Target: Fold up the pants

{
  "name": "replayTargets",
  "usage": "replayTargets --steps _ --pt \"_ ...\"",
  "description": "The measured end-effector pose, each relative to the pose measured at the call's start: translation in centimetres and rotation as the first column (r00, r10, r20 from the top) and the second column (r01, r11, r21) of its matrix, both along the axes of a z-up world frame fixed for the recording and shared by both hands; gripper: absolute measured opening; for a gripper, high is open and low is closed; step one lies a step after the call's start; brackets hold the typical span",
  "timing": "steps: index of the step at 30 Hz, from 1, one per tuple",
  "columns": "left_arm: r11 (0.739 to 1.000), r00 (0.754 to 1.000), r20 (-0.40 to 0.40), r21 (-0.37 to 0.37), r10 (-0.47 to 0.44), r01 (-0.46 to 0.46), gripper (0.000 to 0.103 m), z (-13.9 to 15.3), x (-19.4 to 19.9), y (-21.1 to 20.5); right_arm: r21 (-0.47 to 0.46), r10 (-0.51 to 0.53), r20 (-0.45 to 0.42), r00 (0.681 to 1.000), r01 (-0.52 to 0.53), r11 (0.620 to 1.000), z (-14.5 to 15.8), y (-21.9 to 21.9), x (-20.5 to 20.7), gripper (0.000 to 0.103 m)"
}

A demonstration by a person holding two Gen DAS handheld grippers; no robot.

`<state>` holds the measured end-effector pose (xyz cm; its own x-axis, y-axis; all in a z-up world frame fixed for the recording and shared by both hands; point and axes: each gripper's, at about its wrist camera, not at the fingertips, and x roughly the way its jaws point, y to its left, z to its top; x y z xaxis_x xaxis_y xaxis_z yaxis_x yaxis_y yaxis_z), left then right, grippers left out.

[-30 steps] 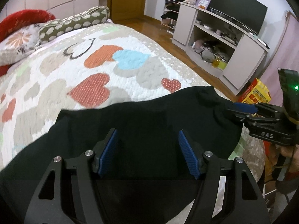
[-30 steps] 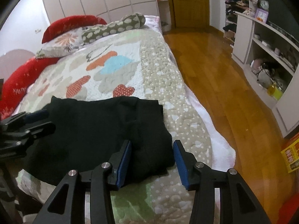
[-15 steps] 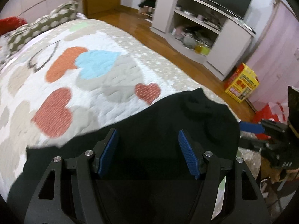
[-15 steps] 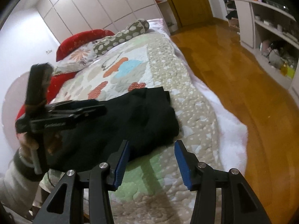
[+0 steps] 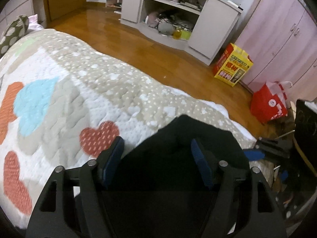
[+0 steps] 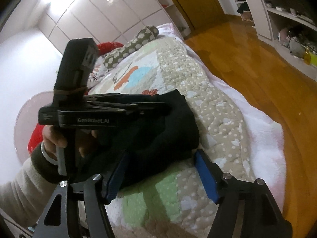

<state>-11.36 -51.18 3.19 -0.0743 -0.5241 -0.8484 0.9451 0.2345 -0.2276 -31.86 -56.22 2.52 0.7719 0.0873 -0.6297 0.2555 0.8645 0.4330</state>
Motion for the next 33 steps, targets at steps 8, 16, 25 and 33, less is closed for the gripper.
replayTargets --steps 8,16,25,33 --pt "0.999 0.999 -0.048 -0.039 0.013 -0.014 0.048 -0.5 0.2 -1.0 0.018 -0.060 0.079 0.995 0.058 0.998 -0.7 -0.7 1.2 0.035" --pt "0.981 0.983 -0.142 -0.141 0.117 -0.137 0.029 3.4 1.9 3.1 -0.087 0.060 0.145 0.988 -0.048 0.995 4.8 3.2 2.8 0.024" --pt "0.825 0.847 -0.177 -0.197 0.501 -0.529 0.029 6.9 7.7 20.9 -0.206 0.403 0.121 0.907 -0.375 0.904 6.1 16.0 9.8 0.025" --pt "0.685 0.694 -0.133 -0.112 0.708 -0.720 0.029 2.9 6.5 31.8 -0.028 0.576 -0.011 0.817 -0.576 0.817 2.3 19.4 11.2 0.048"
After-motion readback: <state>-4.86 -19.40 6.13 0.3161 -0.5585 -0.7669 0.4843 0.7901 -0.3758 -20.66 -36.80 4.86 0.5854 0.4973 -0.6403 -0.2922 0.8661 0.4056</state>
